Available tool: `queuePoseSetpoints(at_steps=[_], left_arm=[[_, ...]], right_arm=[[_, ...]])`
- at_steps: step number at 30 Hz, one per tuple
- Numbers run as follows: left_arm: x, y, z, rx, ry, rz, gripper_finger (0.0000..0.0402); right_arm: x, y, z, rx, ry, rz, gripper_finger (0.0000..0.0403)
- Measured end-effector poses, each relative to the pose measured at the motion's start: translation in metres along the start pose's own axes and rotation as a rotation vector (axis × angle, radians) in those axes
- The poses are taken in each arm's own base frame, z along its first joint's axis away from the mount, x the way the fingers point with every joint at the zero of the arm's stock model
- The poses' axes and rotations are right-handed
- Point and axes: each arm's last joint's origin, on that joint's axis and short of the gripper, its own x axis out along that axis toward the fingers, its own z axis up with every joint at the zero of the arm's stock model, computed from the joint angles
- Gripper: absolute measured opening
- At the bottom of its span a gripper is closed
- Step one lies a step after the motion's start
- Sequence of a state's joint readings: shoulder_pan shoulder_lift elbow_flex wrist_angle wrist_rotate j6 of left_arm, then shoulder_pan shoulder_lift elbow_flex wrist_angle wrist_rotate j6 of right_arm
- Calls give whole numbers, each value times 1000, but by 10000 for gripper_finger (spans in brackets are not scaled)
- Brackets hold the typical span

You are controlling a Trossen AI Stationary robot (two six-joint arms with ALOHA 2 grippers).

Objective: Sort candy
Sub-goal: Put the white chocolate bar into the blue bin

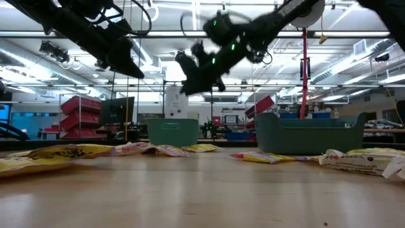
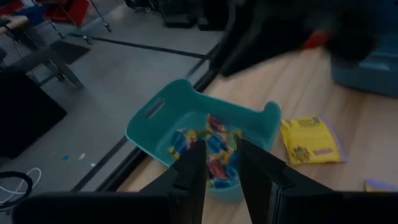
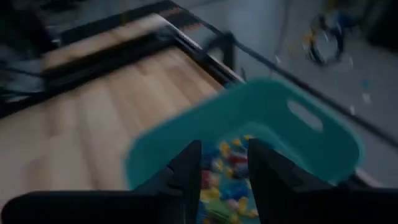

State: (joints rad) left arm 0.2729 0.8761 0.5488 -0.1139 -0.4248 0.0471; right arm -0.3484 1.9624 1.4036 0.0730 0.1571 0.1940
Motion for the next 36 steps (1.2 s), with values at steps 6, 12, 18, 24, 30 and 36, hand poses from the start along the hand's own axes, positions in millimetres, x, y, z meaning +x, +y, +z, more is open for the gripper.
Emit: queuePoseSetpoints(at_steps=[6, 12, 18, 24, 30, 36], left_arm=[[-1, -5, -6, 16, 56, -181, 94], [-4, -14, -10, 13, 91, -513, 94], [-5, -15, -12, 33, 97, -556, 94], [-5, -16, -14, 51, 121, -563, 94], [-6, -16, -20, 34, 186, -569, 94], [-7, -16, -23, -19, 234, -587, 94]], right_arm=[[-63, 41, 24, -288, 22, 150, 110], [-136, 73, 16, -386, 236, 302, 109], [-204, 87, 7, -353, 415, 373, 109], [-231, 116, -16, -327, 561, 463, 109], [-232, 148, -40, -334, 618, 484, 109], [-225, 164, -58, -327, 675, 464, 101]])
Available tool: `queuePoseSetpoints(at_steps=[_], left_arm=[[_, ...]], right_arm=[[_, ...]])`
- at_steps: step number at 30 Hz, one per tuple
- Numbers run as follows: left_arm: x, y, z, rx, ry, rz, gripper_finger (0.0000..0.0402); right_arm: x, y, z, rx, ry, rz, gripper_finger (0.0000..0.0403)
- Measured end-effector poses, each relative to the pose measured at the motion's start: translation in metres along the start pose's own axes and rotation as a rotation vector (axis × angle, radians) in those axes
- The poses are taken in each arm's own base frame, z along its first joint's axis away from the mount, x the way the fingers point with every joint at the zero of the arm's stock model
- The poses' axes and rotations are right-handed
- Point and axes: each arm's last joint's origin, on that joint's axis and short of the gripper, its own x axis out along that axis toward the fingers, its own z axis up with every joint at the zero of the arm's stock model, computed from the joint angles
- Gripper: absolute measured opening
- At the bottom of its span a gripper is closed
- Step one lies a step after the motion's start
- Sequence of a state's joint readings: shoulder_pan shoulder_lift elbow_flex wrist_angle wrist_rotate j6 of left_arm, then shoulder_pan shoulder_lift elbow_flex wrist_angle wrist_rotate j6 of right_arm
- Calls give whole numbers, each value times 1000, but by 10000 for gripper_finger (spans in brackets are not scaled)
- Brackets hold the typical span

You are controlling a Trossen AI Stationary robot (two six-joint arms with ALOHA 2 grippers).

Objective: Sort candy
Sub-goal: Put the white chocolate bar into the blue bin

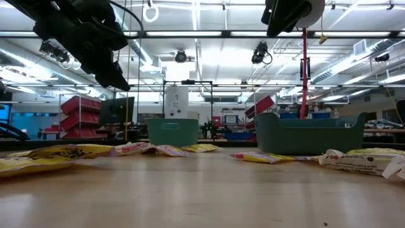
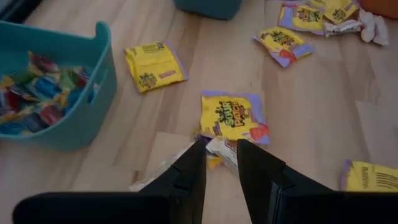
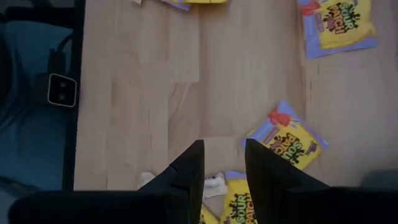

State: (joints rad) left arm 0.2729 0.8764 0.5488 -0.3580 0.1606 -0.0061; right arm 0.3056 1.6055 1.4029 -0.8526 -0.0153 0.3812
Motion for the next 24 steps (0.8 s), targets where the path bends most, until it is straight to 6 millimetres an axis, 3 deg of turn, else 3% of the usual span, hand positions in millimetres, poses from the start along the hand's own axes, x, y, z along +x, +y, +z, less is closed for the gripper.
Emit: queuePoseSetpoints(at_steps=[8, 12, 24], left_arm=[[-1, -4, -14, -71, 147, -37, 94], [0, -17, -12, -33, 137, -198, 94], [-1, -48, -18, 61, 189, -361, 94]], right_arm=[[35, 0, 8, -82, -24, -101, 98], [54, 0, 14, -163, -56, -152, 93], [89, -3, 25, -356, -123, -276, 91]])
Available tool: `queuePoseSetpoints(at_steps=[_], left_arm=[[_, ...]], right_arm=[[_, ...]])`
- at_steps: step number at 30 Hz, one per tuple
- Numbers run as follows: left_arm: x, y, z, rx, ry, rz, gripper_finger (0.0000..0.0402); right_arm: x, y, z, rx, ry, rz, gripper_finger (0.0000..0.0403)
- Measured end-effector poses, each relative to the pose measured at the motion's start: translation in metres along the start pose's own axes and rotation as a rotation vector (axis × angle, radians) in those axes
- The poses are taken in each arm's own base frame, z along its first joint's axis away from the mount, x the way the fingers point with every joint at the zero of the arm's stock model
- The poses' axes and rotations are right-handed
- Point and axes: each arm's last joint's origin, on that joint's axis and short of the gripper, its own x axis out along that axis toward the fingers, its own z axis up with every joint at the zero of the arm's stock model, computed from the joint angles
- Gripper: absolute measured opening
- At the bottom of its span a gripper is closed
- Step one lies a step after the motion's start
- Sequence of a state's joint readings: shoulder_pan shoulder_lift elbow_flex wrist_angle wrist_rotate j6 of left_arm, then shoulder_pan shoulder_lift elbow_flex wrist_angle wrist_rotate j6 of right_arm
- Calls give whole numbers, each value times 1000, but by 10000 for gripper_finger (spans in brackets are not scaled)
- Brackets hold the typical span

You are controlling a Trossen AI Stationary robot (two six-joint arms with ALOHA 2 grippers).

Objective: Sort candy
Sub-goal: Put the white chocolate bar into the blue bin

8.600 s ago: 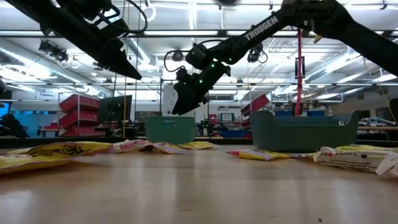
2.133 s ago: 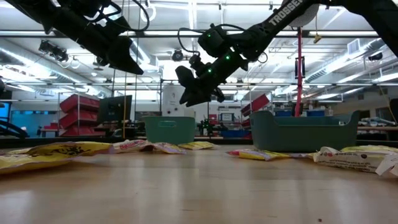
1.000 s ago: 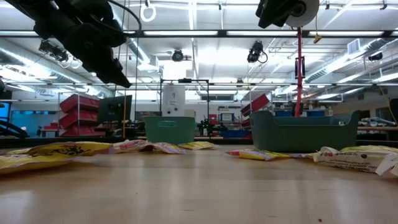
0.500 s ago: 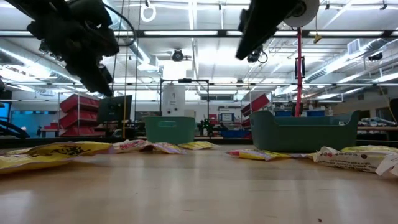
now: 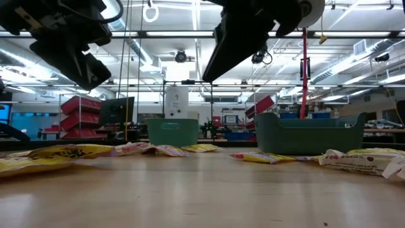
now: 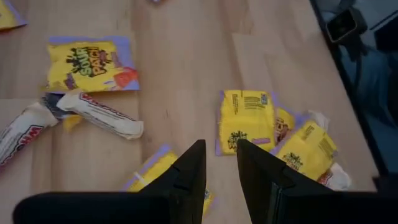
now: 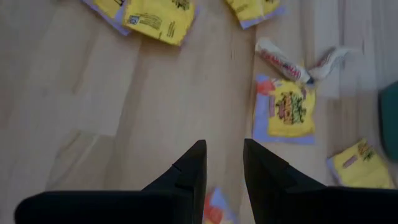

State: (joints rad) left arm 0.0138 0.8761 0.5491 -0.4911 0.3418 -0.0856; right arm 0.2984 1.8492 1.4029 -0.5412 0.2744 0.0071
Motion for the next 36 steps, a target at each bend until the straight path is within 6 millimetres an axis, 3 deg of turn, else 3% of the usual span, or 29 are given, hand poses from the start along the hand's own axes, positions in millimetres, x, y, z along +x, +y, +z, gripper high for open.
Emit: queuePoseSetpoints(at_steps=[13, 20, 25, 30, 33, 36], left_arm=[[4, -8, 7, 68, -96, 244, 94], [3, -10, 11, 175, -129, 323, 94], [0, -12, 27, 269, -290, 376, 94], [-2, -11, 31, 378, -315, 468, 94], [3, -8, 25, 484, -290, 492, 94], [14, -1, 12, 618, -308, 521, 94]], right_arm=[[7, -19, 11, -50, -107, -60, 92], [9, -26, 7, 39, -61, -68, 94], [8, -24, -4, 81, 43, -90, 92], [8, -26, -3, 82, 31, -145, 92], [11, -37, -1, 63, 16, -167, 91], [16, -61, 0, 73, -8, -151, 91]])
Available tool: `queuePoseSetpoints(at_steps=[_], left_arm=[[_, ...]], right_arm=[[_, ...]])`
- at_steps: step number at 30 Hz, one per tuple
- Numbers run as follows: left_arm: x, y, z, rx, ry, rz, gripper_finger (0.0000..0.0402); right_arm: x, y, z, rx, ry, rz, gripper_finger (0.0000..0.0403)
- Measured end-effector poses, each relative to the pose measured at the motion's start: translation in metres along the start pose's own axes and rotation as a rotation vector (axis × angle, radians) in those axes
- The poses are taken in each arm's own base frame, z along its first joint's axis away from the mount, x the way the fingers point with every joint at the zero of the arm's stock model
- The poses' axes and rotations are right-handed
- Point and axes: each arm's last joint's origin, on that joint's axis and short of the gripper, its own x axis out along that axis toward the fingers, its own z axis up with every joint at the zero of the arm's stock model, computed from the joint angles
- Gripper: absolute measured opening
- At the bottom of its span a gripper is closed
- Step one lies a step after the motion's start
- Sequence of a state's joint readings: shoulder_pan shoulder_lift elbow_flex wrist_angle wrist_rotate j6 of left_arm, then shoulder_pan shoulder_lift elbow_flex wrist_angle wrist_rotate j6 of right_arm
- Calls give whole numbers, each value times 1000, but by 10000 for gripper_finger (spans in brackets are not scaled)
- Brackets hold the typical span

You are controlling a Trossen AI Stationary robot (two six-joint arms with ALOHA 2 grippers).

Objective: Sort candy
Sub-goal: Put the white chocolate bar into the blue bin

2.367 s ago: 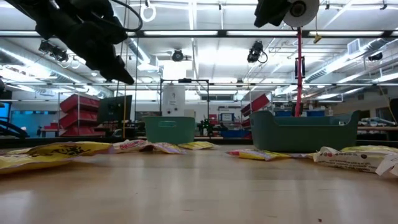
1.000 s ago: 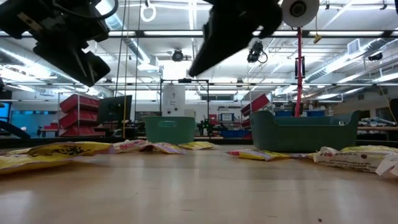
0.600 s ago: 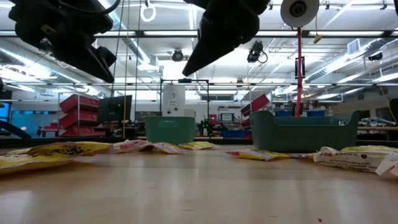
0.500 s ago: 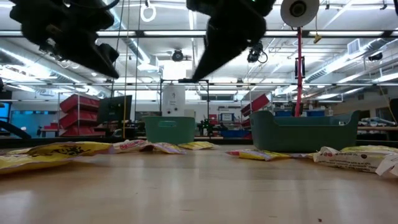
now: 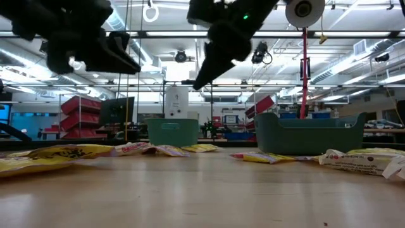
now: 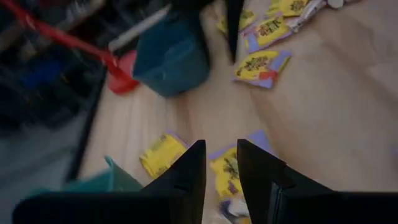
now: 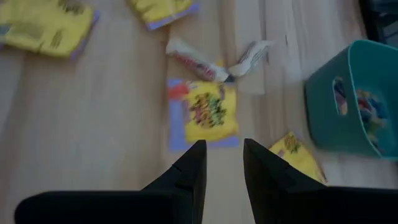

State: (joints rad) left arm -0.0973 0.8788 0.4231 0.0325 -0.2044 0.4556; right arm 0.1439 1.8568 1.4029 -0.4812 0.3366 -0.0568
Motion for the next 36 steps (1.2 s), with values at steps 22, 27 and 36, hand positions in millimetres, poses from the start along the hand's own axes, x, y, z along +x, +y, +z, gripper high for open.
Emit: queuePoseSetpoints(at_steps=[22, 27, 36], left_arm=[[9, -16, -35, 40, -299, 9, 94], [6, -20, -52, 98, -339, -10, 94], [2, -15, -63, 118, -403, 3, 94]], right_arm=[[18, -70, 4, 98, -96, -60, 91], [18, -83, 7, 196, -146, -79, 91], [19, -92, 9, 254, -195, -69, 91]])
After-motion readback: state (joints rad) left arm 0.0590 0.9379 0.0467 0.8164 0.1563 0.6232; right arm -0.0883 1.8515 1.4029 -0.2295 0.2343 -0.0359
